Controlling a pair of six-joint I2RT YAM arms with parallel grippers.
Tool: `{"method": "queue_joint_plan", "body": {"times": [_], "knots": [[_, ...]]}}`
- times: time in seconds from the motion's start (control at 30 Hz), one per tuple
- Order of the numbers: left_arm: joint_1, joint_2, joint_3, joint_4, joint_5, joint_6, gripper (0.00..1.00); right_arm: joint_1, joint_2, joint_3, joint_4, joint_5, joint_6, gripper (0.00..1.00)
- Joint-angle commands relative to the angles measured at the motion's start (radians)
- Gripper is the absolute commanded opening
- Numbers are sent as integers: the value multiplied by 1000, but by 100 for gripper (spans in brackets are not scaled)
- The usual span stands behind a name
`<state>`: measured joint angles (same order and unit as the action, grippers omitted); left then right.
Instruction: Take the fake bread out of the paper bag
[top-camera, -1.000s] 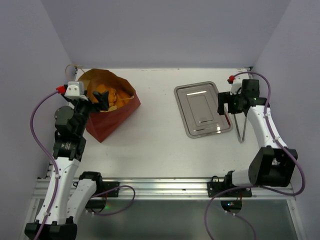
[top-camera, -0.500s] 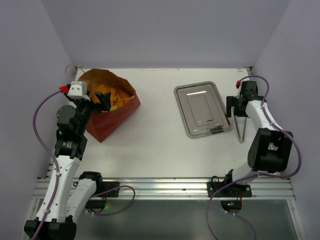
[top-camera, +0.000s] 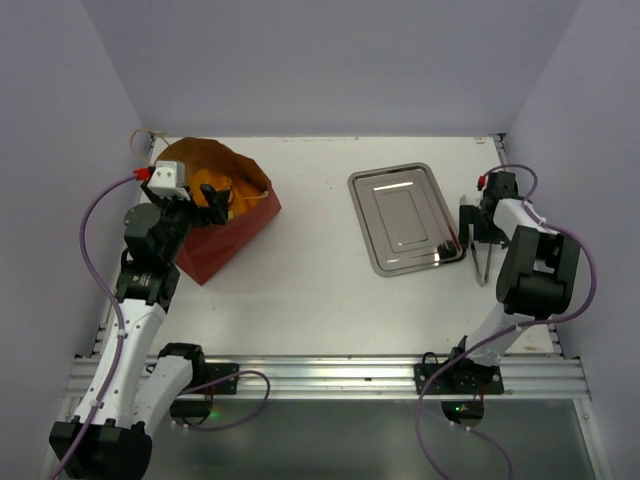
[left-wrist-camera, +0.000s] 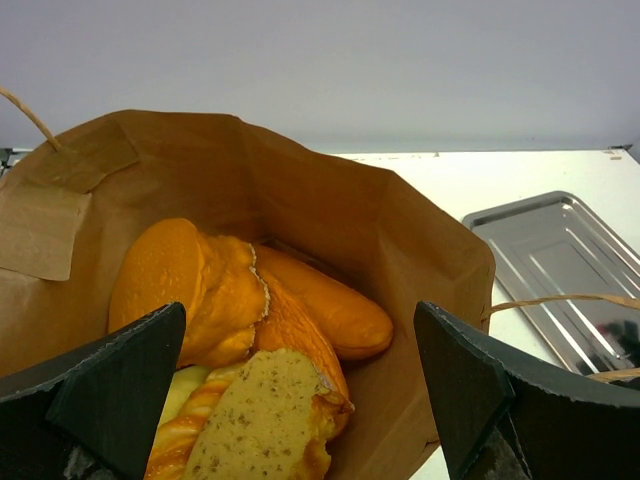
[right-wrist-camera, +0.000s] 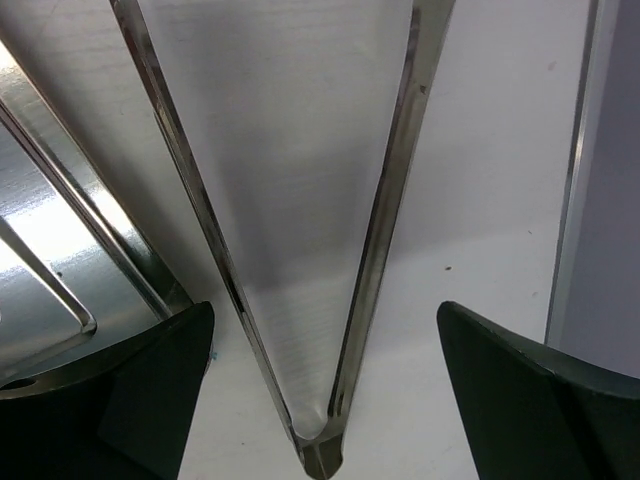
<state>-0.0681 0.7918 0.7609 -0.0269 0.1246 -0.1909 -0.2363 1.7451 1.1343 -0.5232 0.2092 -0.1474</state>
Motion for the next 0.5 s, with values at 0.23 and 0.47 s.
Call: {"method": "queue_joint_plan", "body": {"times": [0.23,0.47], "knots": [[-6,1,2,28,40,14,100,-44,134,61,68,-91,-14,95],[-6,1,6,28,49,21,100,-89,130,45,68,-158,-59,91]]}}
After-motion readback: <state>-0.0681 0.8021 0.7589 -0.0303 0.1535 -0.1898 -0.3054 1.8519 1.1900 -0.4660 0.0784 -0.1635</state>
